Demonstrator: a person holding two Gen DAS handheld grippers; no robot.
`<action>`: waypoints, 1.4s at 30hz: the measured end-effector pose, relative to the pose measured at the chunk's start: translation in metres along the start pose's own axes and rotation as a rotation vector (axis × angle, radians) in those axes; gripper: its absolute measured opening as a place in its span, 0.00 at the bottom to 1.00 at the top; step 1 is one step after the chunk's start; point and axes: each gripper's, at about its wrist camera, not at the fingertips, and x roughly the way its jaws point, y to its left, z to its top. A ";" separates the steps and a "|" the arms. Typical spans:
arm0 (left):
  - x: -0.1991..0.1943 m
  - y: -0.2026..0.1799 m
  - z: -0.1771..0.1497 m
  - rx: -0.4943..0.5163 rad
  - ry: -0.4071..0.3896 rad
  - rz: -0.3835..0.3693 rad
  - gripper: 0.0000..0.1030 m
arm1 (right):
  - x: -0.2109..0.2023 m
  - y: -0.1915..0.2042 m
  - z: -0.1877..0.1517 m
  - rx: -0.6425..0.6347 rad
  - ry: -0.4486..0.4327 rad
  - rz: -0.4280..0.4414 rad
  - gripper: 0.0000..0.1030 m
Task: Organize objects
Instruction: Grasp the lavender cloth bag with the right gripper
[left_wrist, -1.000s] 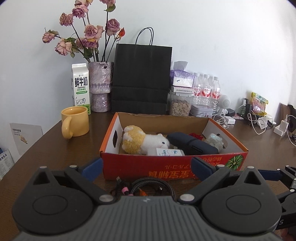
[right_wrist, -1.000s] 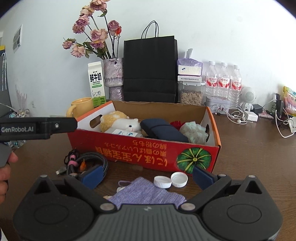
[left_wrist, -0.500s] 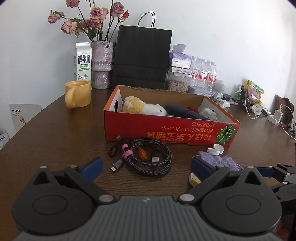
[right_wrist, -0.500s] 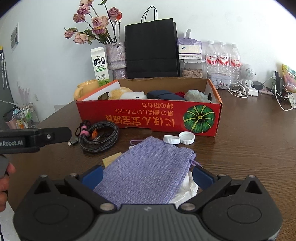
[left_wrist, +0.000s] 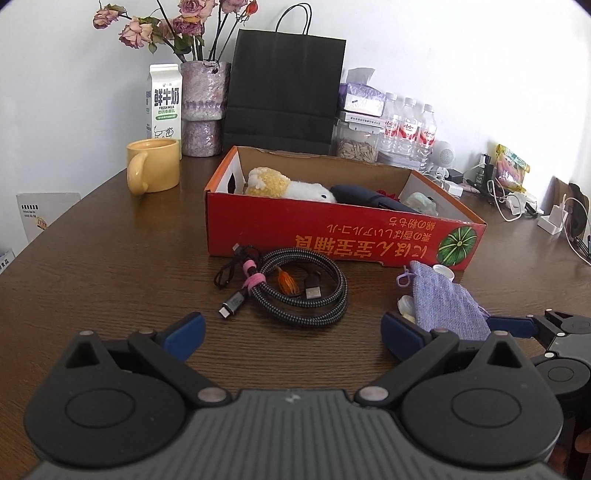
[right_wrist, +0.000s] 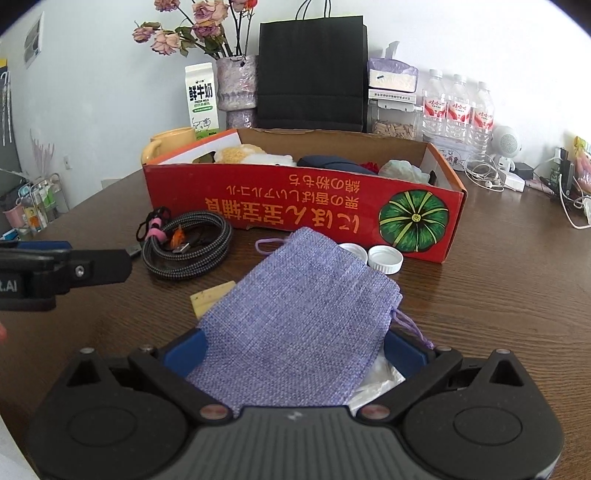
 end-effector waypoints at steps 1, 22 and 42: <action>0.000 -0.001 0.000 0.000 -0.001 -0.001 1.00 | 0.000 0.001 -0.001 -0.007 -0.003 -0.004 1.00; 0.000 0.000 -0.003 0.004 0.012 0.011 1.00 | -0.017 0.020 -0.012 -0.142 -0.127 -0.019 0.17; 0.020 -0.027 -0.004 0.083 0.053 -0.038 1.00 | -0.058 -0.049 0.002 0.142 -0.279 0.091 0.06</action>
